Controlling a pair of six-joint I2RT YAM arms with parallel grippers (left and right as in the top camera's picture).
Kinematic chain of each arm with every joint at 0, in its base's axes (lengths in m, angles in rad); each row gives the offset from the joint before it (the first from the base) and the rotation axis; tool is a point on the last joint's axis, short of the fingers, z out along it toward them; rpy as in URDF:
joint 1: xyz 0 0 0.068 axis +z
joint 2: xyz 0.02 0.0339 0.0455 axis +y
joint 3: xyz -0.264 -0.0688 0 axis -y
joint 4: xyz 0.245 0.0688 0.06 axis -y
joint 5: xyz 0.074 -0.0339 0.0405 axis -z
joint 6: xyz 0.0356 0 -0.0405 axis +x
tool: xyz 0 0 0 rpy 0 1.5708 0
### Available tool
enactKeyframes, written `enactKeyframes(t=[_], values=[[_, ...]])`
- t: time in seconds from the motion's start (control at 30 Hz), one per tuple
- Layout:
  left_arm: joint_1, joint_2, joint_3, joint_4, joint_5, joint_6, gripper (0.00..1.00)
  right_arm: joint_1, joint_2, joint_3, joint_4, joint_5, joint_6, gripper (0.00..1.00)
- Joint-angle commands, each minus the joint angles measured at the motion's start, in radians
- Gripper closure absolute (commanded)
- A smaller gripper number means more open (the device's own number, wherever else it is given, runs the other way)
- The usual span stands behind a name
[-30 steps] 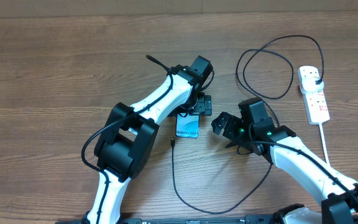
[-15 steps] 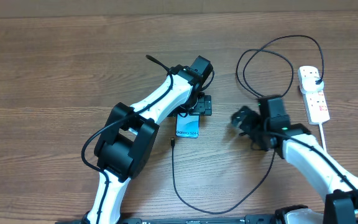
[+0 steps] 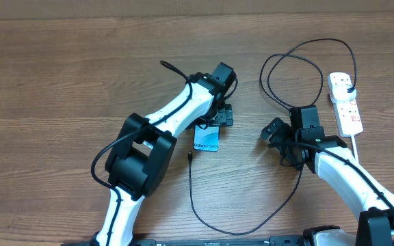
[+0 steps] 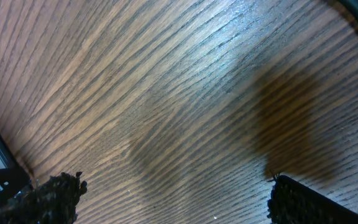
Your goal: Plug charger to phone and switch on socket
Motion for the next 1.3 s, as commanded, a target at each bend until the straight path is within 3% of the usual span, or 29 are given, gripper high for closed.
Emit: enactKeyframes(t=[0.0,0.5,0.63,0.83,1.13,1.27], values=[[-0.013,0.171,-0.105,0.011,-0.026,-0.040,0.03,-0.002,-0.017,0.002,0.003,0.012,0.006,0.00],[-0.025,0.171,-0.105,0.059,-0.021,-0.034,0.00,-0.002,-0.017,0.002,0.003,-0.058,0.006,0.00],[-0.025,0.171,-0.105,0.061,-0.058,-0.039,0.13,-0.002,-0.017,0.002,0.005,-0.116,0.006,0.00],[-0.025,0.172,-0.106,0.076,-0.076,-0.038,0.16,-0.002,-0.017,0.002,0.003,-0.137,-0.002,0.00],[-0.016,0.172,-0.106,0.040,0.050,0.096,0.20,-0.002,-0.017,0.002,0.006,-0.274,-0.078,0.00],[0.006,0.172,-0.106,0.031,0.178,0.164,0.18,-0.003,-0.018,0.002,0.006,-0.328,-0.092,0.00]])
